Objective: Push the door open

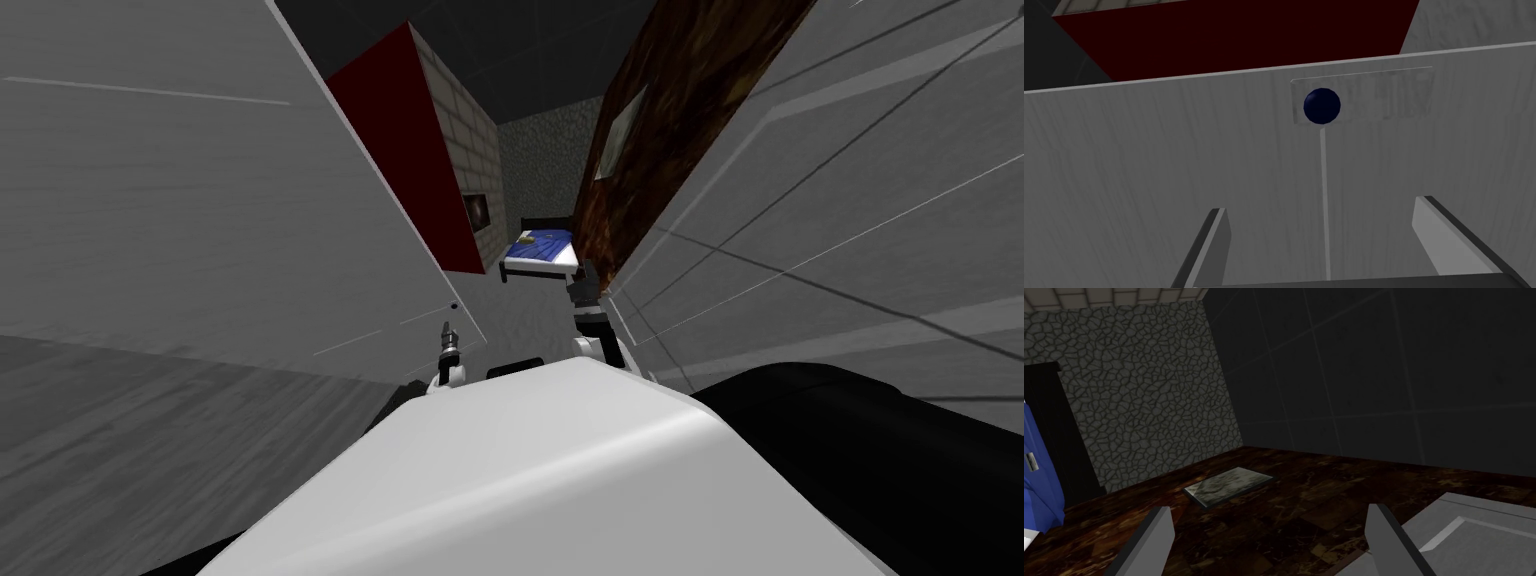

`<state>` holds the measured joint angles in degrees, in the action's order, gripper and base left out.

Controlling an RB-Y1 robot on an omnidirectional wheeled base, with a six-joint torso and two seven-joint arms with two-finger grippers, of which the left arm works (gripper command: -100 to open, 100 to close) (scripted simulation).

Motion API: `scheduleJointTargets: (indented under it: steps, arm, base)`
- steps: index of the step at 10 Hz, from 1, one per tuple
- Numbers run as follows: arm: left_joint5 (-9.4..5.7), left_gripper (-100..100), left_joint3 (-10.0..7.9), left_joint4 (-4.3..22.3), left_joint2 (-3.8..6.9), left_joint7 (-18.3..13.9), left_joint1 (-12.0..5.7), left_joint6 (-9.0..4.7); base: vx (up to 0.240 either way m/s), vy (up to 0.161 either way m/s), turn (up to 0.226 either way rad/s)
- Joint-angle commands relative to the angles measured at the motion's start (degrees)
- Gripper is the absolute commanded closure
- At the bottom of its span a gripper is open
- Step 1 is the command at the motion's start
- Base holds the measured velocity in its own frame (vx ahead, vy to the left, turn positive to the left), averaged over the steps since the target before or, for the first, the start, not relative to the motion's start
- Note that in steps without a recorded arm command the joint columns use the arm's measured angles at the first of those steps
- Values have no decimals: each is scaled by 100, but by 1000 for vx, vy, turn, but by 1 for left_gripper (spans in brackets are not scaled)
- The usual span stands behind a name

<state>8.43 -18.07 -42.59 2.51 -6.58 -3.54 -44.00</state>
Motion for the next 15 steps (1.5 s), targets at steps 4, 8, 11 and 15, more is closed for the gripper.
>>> scheduleJointTargets:
  steps: [4, 8, 11, 15]
  arm:
    - [-8, -100, -52, -18, 46, 26, 48, -77]
    - [-21, -100, -118, 20, -47, 56, 74, -179]
    - [-19, 100, -108, 9, -26, 48, 75, -162]
    - [-19, 100, -108, 9, -26, 48, 75, -162]
  base:
    - [212, 51, -23]
    - [228, 40, -33]
    - [12, 2, -2]
    - [-11, -2, 0]
